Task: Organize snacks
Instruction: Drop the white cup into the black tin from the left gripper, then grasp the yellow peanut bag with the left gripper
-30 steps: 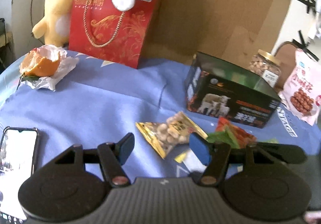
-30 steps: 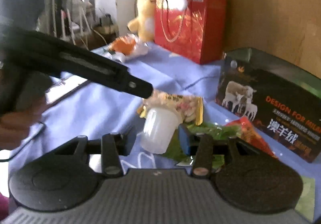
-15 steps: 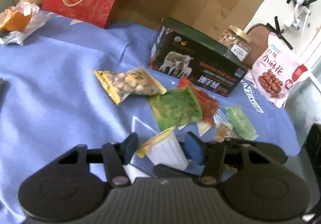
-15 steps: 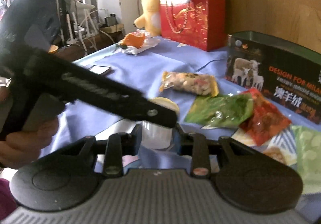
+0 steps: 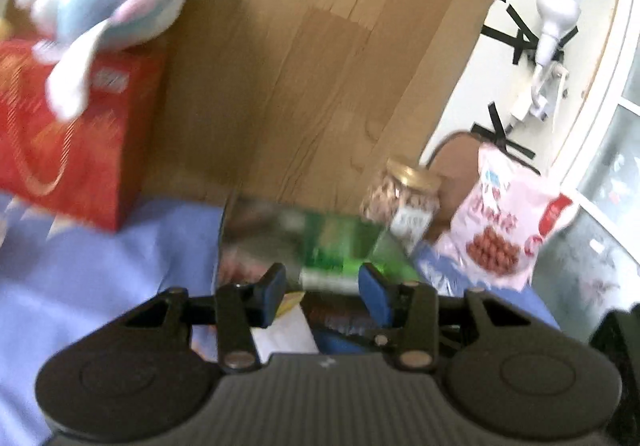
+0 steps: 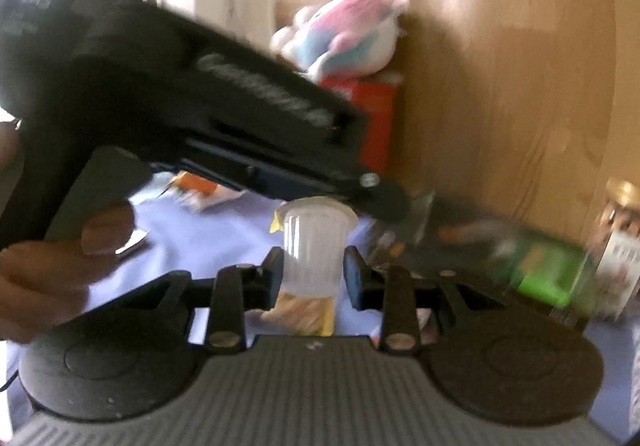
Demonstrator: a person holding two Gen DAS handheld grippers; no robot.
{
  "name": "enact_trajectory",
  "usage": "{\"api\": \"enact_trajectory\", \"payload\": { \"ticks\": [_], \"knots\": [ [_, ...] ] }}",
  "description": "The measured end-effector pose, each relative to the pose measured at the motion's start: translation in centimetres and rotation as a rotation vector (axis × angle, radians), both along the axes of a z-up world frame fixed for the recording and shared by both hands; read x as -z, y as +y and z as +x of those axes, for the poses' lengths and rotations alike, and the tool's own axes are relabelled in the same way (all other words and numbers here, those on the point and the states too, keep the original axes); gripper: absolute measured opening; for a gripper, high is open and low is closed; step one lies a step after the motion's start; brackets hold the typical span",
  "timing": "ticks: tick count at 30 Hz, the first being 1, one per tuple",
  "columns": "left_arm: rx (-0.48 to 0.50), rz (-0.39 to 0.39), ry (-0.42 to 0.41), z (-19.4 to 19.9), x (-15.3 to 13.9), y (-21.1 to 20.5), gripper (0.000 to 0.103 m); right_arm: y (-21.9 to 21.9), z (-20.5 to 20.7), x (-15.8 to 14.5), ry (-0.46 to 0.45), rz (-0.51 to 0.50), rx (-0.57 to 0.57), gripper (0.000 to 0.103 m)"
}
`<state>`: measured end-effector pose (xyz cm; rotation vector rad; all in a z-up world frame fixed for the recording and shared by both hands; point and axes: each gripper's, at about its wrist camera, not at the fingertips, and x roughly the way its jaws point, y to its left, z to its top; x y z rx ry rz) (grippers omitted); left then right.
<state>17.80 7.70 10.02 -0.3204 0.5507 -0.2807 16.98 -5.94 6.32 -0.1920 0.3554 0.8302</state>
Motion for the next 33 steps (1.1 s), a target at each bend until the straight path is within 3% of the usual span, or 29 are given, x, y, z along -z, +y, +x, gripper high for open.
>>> {"api": "enact_trajectory", "payload": {
  "ticks": [5,10,15,19,23,25,28,33],
  "knots": [
    [-0.023,-0.027,0.004,4.8,-0.2,-0.1,0.041,-0.4,4.6,-0.2,-0.051,-0.012,0.122,0.035],
    [-0.062,-0.037,0.051,7.9,1.7,-0.1,0.042,-1.4,9.1,1.4,0.032,0.004,0.211,0.035],
    [-0.053,-0.004,0.137,9.8,4.2,-0.9,0.042,-1.5,10.5,3.0,0.094,0.005,0.254,0.037],
    [-0.042,-0.022,0.143,8.7,4.5,-0.2,0.043,-2.4,9.6,2.4,0.092,0.054,0.264,0.041],
    [-0.076,-0.072,0.064,4.8,2.9,3.3,0.047,-3.6,6.8,1.9,0.080,0.095,0.241,0.041],
    [-0.128,-0.106,0.055,2.5,2.9,5.9,0.049,-4.0,6.0,1.7,0.132,0.141,0.168,0.043],
    [-0.219,-0.131,0.118,-0.8,4.6,9.1,0.049,-3.0,5.7,2.8,0.342,0.147,-0.006,0.042],
    [-0.245,-0.251,0.274,-4.3,9.5,11.3,0.051,-0.4,7.4,5.9,0.548,0.108,-0.016,0.043]
  ]
}}
